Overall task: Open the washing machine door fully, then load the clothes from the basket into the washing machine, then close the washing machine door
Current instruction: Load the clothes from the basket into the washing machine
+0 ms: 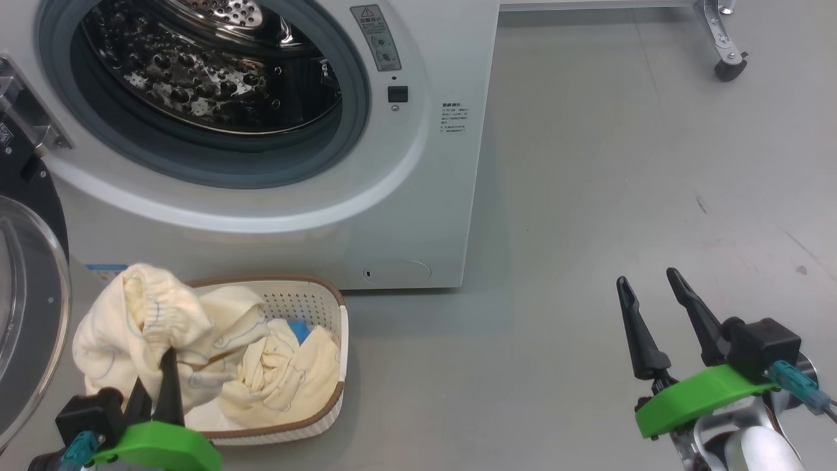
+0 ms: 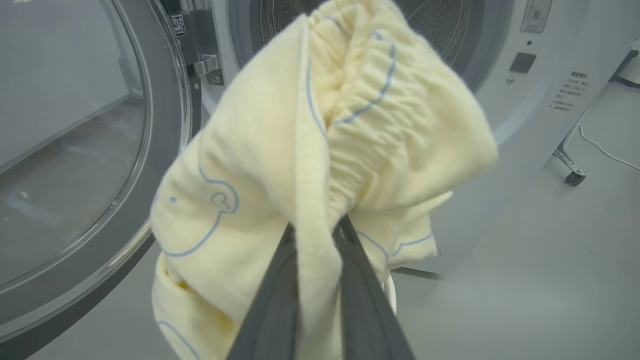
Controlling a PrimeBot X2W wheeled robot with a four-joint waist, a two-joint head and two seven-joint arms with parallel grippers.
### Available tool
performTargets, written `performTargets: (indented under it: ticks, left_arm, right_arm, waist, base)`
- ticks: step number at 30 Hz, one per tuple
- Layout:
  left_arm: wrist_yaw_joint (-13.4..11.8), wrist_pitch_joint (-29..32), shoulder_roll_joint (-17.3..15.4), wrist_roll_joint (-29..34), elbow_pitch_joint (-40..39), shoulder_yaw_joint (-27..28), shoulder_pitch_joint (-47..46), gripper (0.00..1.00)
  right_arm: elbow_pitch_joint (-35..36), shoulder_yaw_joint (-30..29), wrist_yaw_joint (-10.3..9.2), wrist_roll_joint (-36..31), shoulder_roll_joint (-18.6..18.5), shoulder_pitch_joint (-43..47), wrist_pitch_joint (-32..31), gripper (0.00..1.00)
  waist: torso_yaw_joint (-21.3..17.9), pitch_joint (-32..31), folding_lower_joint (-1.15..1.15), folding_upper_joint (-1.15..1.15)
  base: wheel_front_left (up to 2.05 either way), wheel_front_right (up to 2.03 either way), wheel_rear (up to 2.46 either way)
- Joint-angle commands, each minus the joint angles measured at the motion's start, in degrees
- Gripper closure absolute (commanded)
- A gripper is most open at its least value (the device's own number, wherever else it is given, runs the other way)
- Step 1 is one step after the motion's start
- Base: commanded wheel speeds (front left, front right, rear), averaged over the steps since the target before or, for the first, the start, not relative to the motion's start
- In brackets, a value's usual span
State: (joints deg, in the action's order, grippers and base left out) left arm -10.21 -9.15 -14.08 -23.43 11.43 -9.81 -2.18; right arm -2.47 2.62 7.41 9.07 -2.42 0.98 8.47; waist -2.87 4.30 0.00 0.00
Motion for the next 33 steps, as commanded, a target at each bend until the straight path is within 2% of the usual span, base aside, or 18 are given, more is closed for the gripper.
performTargets:
  ticks: [1, 9, 17, 22, 26, 33]
  left_arm:
    - [-0.2, -0.9, -1.5, -0.3, -1.4, 2.1, -3.2, 1.0]
    - [-0.2, -0.8, -2.2, -1.0, -0.5, 2.7, -5.1, 1.0]
    - [1.4, 1.9, -3.9, -2.3, 0.8, 3.2, -12.5, 1.0]
    - [3.4, 6.8, -6.1, -4.0, 2.5, 3.4, -19.9, 1.0]
    - [6.3, 12.3, -7.8, -7.2, 4.5, 4.1, -27.6, 1.0]
    - [9.2, 20.8, -12.9, -10.1, 9.9, 5.5, -41.3, 1.0]
  right_arm:
    - [2.1, 1.4, 0.08, 0.0, -0.5, -1.6, -0.2, 0.0]
    - [2.5, 2.6, 0.08, 0.5, -0.5, -2.5, 0.0, 0.0]
    - [2.9, 3.2, 0.08, 0.7, -0.5, -5.4, 0.9, 0.0]
    - [3.0, 3.8, 0.08, 1.3, -0.5, -8.1, 1.9, 0.0]
    - [2.7, 4.2, 0.08, 1.9, -0.5, -10.6, 3.0, 0.0]
    - [1.1, 6.1, 0.08, 4.1, -0.5, -14.7, 5.1, 0.0]
  waist:
    - [-0.1, 0.1, 0.0, 0.0]
    - [-2.4, 2.5, 0.0, 0.0]
    - [-5.3, 9.3, 0.0, 0.0]
    - [-7.2, 15.4, 0.0, 0.0]
    - [-8.6, 20.3, 0.0, 0.0]
    - [-11.8, 26.7, 0.0, 0.0]
  base:
    - [0.0, 0.0, 0.0]
    - [0.0, 0.0, 0.0]
    - [0.0, 0.0, 0.0]
    - [0.0, 0.0, 0.0]
    - [0.0, 0.0, 0.0]
    - [0.0, 0.0, 0.0]
